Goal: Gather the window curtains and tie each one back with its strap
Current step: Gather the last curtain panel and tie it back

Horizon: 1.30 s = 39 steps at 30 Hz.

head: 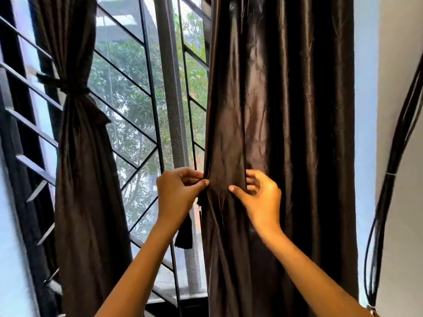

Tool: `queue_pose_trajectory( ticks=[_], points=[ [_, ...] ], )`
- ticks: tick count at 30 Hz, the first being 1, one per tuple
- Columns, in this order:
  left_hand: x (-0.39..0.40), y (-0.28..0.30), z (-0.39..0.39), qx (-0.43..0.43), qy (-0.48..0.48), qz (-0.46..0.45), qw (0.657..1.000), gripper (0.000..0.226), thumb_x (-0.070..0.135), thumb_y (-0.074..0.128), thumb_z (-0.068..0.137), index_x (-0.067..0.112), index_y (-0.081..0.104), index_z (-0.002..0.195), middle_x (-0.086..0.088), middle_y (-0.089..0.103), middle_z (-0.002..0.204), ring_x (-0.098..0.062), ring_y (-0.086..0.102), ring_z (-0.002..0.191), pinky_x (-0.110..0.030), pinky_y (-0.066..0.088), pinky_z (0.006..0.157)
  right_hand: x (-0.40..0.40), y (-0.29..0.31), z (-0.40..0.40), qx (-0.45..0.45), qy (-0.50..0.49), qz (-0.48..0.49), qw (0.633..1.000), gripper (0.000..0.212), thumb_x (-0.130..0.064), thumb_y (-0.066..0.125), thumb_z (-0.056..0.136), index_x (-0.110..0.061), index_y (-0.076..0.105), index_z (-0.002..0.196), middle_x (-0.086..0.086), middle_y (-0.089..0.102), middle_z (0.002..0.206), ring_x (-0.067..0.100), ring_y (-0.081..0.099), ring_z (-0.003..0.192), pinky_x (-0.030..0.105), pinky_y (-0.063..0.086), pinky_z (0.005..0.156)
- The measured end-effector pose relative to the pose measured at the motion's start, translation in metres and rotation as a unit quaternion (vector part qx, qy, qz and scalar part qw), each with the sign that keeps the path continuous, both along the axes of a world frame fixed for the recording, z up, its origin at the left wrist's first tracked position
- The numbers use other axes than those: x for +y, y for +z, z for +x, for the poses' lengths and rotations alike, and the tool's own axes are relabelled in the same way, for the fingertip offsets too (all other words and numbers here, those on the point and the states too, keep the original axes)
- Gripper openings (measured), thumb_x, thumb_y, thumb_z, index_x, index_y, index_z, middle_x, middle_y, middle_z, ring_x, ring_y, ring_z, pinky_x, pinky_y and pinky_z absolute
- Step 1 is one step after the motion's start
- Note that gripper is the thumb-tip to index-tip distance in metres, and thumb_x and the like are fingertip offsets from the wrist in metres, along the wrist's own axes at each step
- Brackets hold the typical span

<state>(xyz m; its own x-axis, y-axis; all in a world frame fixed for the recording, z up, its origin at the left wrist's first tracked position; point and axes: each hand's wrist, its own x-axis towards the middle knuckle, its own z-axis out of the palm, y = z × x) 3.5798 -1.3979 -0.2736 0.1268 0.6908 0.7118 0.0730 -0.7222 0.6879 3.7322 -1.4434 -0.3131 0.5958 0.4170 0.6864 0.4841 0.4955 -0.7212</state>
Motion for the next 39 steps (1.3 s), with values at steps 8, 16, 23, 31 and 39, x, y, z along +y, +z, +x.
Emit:
queue_pose_trajectory(
  ticks=[8,16,23,31,39],
  points=[
    [-0.015,-0.005,0.008,-0.001,-0.007,0.033,0.999,0.011,0.009,0.082,0.068,0.015,0.077,0.075,0.002,0.073,0.067,-0.007,0.070,0.064,-0.027,0.056,0.066,-0.020,-0.023,-0.030,-0.324,-0.238,-0.019,0.915,0.051,0.003,0.071,0.063,-0.014,0.068,0.111,0.001,0.060,0.099,0.020,0.060,0.085,0.031,0.051,0.052],
    [-0.024,-0.009,0.008,0.006,-0.009,0.067,0.998,0.013,0.012,0.083,0.068,0.016,0.076,0.078,0.007,0.072,0.068,0.005,0.066,0.062,-0.010,0.049,0.061,-0.029,-0.023,-0.030,-0.366,-0.121,-0.089,0.918,0.037,-0.025,0.052,0.082,-0.018,0.064,0.116,0.000,0.049,0.118,0.022,0.054,0.108,0.033,0.052,0.073],
    [-0.008,-0.006,0.003,-0.011,-0.058,0.001,0.998,0.020,0.005,0.083,0.067,0.022,0.071,0.069,-0.001,0.073,0.068,-0.011,0.070,0.066,-0.029,0.057,0.070,-0.028,-0.008,-0.002,-0.065,-0.077,-0.093,0.990,0.107,-0.035,0.072,0.080,-0.016,-0.005,0.151,0.014,0.005,0.159,0.020,0.008,0.147,0.029,0.013,0.113],
    [-0.017,-0.008,0.008,-0.009,-0.028,0.042,0.999,0.020,0.006,0.082,0.069,0.024,0.073,0.072,0.011,0.070,0.066,0.004,0.067,0.061,-0.010,0.050,0.061,-0.035,-0.016,-0.019,-0.201,-0.194,-0.022,0.960,0.054,0.008,0.066,0.074,-0.021,0.066,0.119,0.005,0.075,0.094,0.026,0.071,0.077,0.039,0.058,0.062],
    [-0.027,-0.014,0.012,-0.039,-0.083,0.028,0.995,0.010,0.005,0.078,0.074,0.007,0.075,0.083,0.003,0.073,0.072,0.000,0.068,0.066,-0.013,0.051,0.060,-0.048,-0.014,-0.039,-0.342,-0.124,-0.199,0.910,0.075,0.001,0.041,0.089,-0.027,0.011,0.151,-0.015,0.004,0.158,0.005,0.031,0.139,0.021,0.041,0.095]
  ],
)
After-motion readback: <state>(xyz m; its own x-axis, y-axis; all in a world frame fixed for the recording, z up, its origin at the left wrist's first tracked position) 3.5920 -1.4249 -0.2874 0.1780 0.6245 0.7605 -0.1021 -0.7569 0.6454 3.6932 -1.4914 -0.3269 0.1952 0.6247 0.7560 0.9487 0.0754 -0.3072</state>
